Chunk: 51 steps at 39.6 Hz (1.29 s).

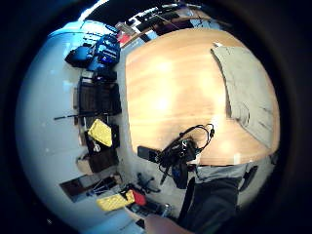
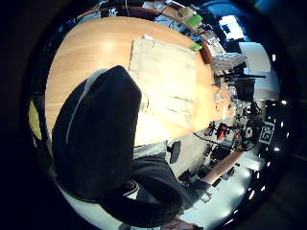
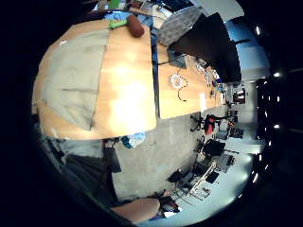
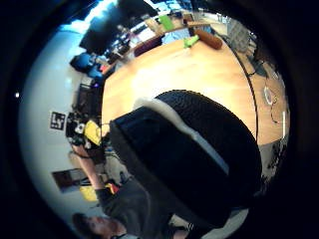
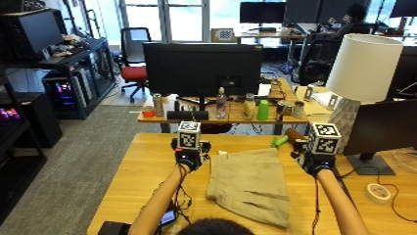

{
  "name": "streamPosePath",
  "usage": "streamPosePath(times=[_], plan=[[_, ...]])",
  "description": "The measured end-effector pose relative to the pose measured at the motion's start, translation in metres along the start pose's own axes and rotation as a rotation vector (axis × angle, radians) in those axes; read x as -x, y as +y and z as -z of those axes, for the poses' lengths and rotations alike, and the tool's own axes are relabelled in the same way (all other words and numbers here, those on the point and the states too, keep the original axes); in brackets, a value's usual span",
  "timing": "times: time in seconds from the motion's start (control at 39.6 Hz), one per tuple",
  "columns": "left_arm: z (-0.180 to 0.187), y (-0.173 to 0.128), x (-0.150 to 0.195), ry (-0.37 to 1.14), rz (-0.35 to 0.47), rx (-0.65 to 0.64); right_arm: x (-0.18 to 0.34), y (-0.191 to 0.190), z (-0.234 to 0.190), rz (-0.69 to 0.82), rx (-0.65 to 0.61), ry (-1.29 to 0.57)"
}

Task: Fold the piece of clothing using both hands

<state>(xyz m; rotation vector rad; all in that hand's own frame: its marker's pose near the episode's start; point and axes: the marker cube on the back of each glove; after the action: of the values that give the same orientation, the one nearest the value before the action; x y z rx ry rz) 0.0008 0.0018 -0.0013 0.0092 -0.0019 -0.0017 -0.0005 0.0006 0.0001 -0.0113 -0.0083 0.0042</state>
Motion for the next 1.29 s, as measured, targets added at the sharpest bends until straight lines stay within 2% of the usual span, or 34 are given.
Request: streamPosePath(times=[0.38,0.56,0.73,0.81,0.96,1.09,1.29], plan=[[0.0,-0.003,-0.004,0.01,-0.019,0.012,0.003,-0.002,0.002,0.021,0.005,-0.015],[0.002,0.002,-0.004,0.069,-0.048,0.033,0.003,-0.001,0.014,0.005,-0.009,-0.004],[0.006,0.007,-0.003,0.054,-0.041,0.003,0.003,0.006,0.026,0.005,-0.031,-0.018],[0.005,0.008,-0.005,0.056,-0.071,0.016,0.006,0.011,0.026,0.027,-0.038,-0.015],[-0.015,0.013,-0.021,0.049,-0.203,0.103,0.017,0.021,0.006,0.105,0.005,0.009],[-0.039,0.011,-0.031,-0.011,-0.217,0.113,0.025,0.026,-0.016,0.15,0.092,0.024],[-0.084,0.007,-0.047,-0.013,-0.276,0.158,0.036,0.033,-0.055,0.211,0.162,0.047]])
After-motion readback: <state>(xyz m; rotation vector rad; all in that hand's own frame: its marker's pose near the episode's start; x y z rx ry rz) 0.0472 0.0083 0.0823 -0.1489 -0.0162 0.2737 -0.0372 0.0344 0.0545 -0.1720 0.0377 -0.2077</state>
